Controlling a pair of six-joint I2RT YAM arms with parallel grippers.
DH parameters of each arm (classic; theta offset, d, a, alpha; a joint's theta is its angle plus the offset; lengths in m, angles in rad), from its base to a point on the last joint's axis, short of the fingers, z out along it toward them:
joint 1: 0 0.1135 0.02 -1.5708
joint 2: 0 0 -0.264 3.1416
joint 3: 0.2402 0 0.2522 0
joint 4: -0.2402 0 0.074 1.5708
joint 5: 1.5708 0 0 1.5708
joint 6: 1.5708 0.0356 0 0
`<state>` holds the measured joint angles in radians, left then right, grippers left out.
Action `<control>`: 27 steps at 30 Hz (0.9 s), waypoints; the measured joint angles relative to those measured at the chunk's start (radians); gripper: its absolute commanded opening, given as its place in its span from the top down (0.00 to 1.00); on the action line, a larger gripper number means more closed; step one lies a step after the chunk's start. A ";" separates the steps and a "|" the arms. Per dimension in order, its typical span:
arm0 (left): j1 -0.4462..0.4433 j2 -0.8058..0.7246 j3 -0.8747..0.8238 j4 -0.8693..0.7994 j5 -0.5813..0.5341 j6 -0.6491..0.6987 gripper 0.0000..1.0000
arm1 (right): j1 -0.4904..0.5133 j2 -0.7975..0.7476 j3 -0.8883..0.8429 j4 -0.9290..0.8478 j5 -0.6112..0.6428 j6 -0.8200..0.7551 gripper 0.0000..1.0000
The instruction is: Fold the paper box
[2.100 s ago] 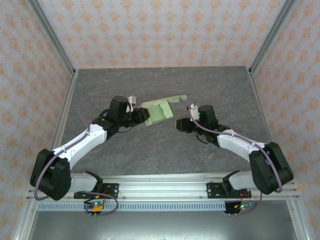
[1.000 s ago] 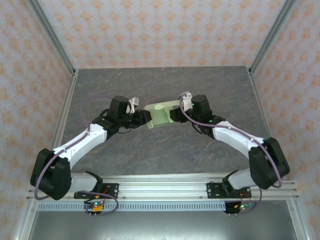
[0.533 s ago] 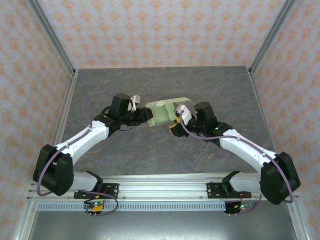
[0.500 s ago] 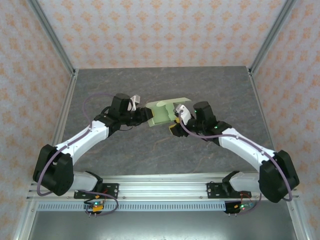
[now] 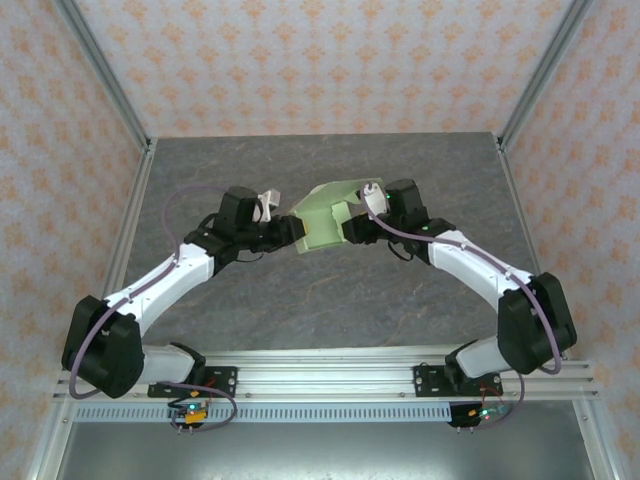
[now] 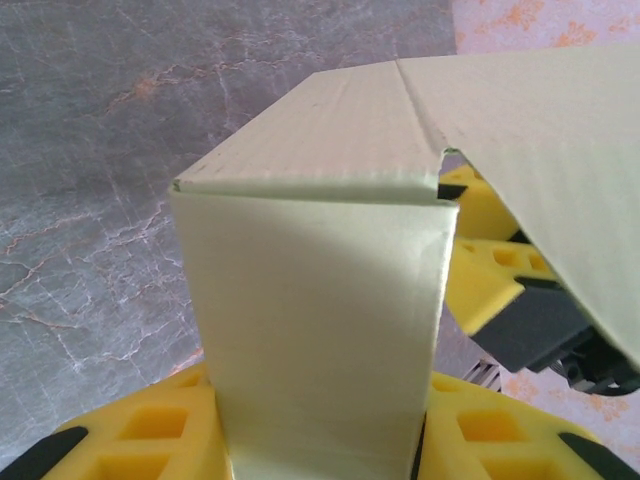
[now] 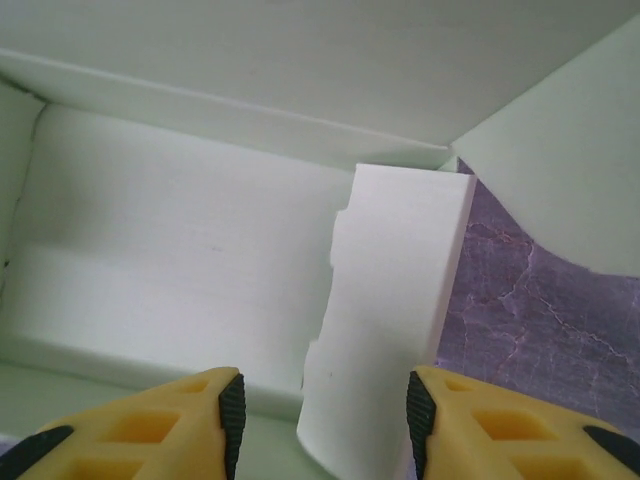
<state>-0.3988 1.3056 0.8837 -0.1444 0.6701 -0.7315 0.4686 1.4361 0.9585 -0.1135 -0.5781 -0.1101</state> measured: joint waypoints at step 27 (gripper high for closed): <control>-0.073 -0.031 0.008 -0.015 -0.001 0.095 0.67 | 0.006 0.140 0.049 0.055 0.127 0.151 0.68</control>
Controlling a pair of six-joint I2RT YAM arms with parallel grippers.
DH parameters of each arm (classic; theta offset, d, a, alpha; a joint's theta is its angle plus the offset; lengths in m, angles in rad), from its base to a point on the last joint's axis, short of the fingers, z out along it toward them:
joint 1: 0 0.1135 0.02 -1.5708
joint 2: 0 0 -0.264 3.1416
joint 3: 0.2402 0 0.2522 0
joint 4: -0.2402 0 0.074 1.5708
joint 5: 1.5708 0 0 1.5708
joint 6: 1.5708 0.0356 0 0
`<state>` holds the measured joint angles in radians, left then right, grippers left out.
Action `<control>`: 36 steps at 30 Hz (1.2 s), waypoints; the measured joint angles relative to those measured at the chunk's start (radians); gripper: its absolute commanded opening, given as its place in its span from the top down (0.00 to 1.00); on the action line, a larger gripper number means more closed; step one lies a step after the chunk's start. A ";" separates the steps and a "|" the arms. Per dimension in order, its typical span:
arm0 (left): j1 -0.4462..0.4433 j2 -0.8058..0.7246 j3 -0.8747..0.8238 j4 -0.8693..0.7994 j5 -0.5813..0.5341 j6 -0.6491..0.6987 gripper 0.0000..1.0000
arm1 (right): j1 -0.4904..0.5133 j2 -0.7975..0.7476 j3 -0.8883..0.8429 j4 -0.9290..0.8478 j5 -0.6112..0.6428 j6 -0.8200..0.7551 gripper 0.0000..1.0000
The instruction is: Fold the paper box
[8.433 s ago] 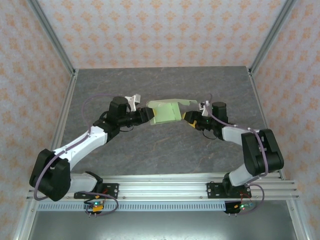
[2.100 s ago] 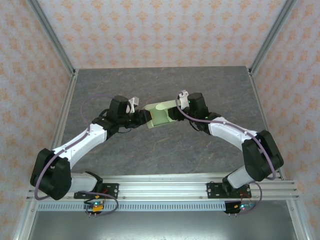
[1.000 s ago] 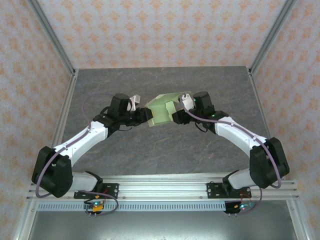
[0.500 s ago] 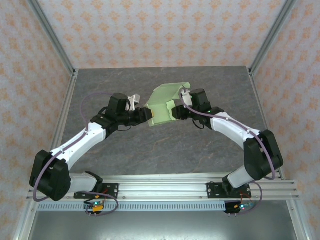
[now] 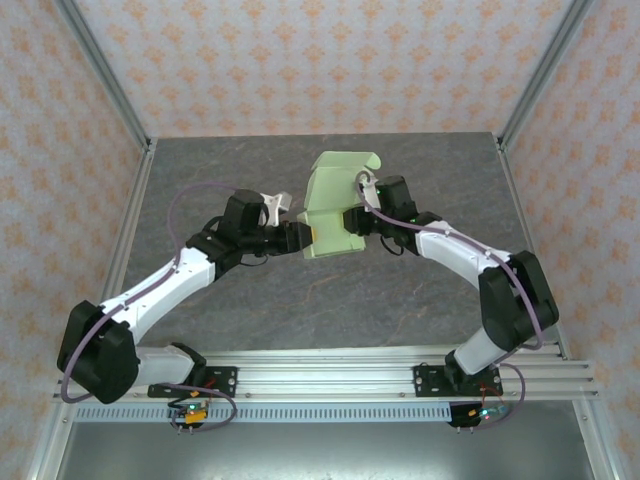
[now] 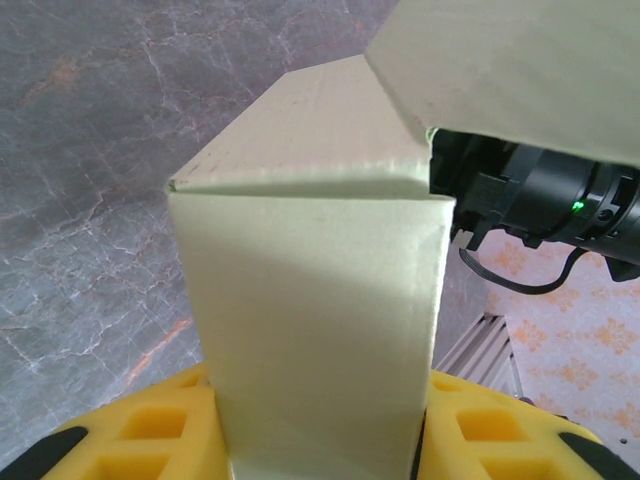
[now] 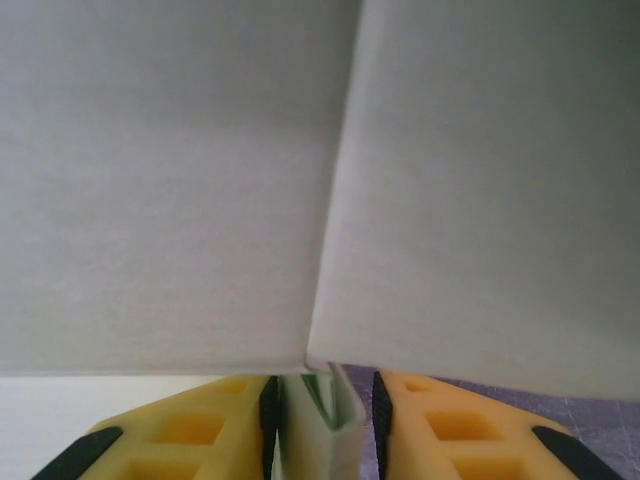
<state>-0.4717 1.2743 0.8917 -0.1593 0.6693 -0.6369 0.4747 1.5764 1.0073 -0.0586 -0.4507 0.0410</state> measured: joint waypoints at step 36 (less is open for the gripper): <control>-0.032 -0.094 0.000 0.006 -0.136 0.115 0.68 | -0.051 -0.308 -0.265 0.217 -0.094 0.106 0.43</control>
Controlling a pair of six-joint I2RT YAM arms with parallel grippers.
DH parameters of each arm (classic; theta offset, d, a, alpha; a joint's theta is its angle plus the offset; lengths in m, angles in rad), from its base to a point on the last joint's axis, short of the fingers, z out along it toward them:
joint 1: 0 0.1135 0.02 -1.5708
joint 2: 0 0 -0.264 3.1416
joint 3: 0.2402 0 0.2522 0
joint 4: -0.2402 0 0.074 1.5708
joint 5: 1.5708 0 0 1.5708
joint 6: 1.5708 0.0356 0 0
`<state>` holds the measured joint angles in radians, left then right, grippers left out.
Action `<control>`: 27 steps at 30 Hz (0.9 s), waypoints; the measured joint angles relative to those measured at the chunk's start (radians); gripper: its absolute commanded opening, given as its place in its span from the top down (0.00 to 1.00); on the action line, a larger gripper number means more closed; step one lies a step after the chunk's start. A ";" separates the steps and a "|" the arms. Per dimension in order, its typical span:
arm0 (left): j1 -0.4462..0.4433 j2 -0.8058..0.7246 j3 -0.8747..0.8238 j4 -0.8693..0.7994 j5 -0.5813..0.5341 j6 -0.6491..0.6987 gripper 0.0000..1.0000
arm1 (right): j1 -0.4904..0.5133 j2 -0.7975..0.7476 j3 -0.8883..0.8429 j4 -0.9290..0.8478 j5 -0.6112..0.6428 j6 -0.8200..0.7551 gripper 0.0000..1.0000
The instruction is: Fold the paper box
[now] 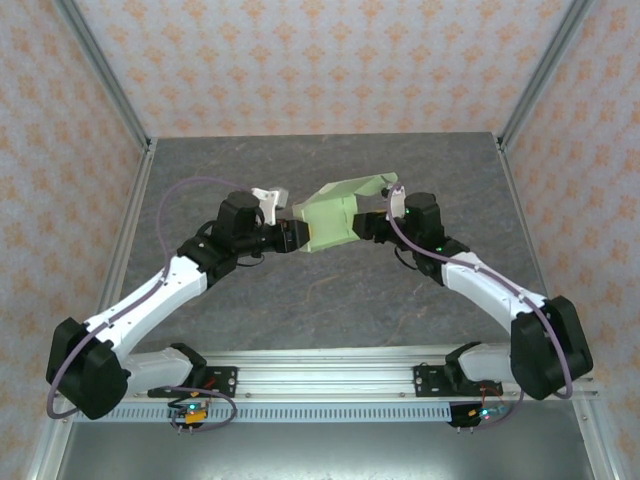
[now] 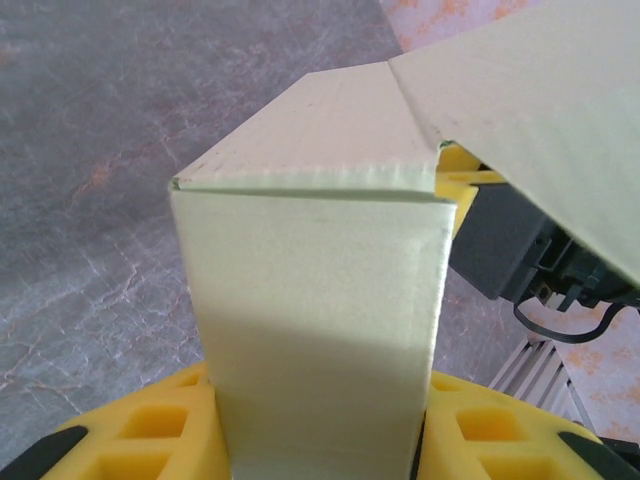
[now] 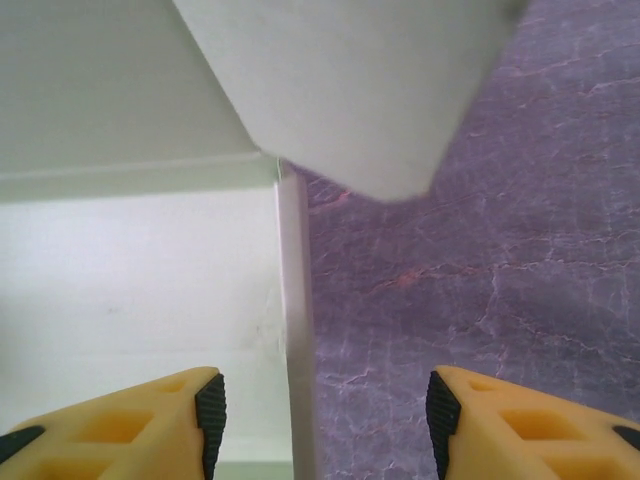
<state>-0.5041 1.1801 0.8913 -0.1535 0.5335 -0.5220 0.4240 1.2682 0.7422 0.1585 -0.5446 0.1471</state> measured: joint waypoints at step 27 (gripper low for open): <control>-0.005 -0.089 -0.012 0.003 0.042 0.053 0.68 | 0.106 -0.006 0.024 -0.054 0.080 -0.092 0.77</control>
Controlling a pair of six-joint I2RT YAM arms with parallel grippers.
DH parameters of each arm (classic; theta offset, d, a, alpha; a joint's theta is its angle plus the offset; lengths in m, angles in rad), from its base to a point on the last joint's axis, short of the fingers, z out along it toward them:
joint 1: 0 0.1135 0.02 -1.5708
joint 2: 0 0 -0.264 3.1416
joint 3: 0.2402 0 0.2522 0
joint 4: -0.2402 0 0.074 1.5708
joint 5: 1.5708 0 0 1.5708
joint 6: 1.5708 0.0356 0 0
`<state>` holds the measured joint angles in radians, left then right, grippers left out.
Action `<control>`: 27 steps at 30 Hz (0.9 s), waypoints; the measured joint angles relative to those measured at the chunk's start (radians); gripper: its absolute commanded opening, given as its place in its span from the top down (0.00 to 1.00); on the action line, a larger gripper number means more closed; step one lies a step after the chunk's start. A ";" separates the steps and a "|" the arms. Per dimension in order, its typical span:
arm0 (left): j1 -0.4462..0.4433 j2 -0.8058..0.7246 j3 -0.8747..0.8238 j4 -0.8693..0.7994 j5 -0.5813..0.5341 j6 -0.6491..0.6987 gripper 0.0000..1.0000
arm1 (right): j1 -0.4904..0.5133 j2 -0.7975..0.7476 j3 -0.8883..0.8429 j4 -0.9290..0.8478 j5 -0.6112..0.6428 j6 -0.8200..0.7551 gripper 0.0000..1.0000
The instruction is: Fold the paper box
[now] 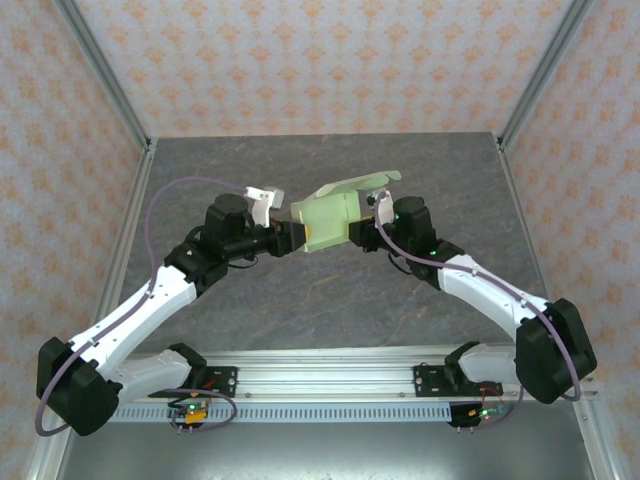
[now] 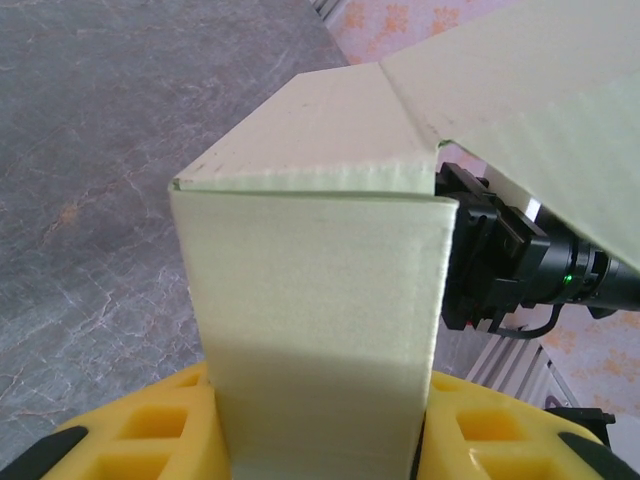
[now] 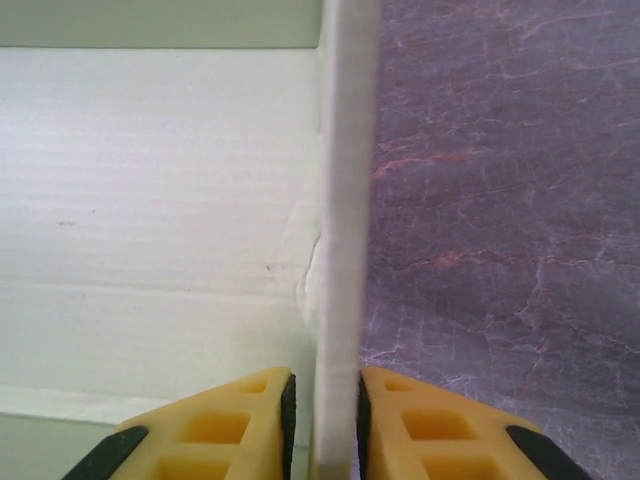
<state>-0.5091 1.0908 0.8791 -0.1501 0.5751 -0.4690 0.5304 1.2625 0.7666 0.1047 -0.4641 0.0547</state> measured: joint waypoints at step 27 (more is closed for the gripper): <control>-0.034 0.064 0.033 0.036 0.056 -0.032 0.68 | -0.211 -0.311 -0.268 0.154 -0.253 0.102 0.21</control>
<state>-0.5434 1.1549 0.9123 -0.1143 0.6308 -0.5007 0.3191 0.9512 0.4984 0.2584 -0.7170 0.1566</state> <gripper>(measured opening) 0.384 0.776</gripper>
